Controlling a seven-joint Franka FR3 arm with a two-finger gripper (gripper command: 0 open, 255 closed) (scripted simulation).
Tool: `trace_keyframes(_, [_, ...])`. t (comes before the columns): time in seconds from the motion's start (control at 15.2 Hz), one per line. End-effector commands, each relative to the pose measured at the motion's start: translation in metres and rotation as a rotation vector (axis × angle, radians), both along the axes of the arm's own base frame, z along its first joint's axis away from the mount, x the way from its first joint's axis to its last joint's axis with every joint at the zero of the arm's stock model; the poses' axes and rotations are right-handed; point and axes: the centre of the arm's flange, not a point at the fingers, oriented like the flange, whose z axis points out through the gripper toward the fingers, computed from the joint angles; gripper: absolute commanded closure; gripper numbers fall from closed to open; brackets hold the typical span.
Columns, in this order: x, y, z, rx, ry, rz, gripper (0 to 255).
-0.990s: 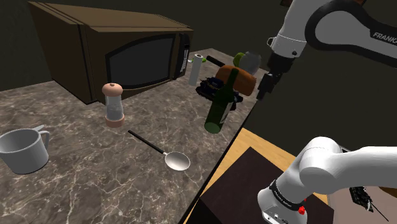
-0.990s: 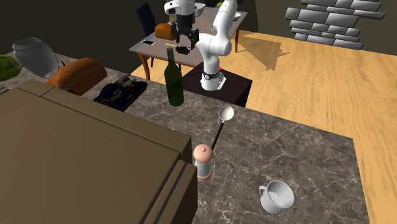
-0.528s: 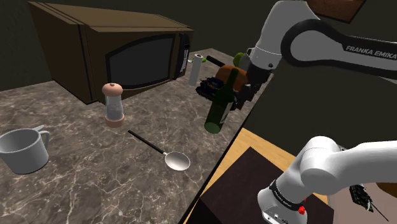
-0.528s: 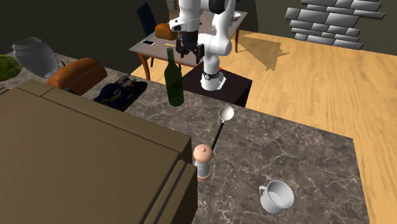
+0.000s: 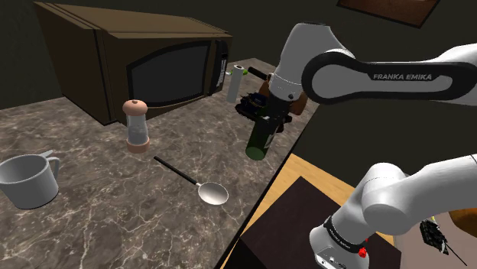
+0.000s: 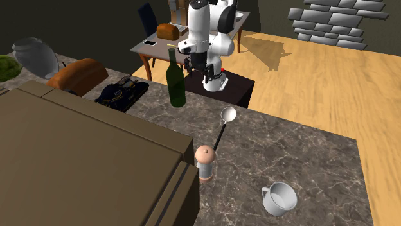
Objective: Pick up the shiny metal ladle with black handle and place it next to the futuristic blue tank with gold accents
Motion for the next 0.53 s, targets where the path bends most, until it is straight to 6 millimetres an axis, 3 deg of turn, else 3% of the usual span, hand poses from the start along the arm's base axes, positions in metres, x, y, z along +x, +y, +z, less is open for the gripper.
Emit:
trace_keyframes(0.0, [0.009,0.022,-0.012,0.013,-0.010,0.009,0])
trace_keyframes(0.46, [0.042,0.087,-0.057,0.053,-0.036,0.043,0])
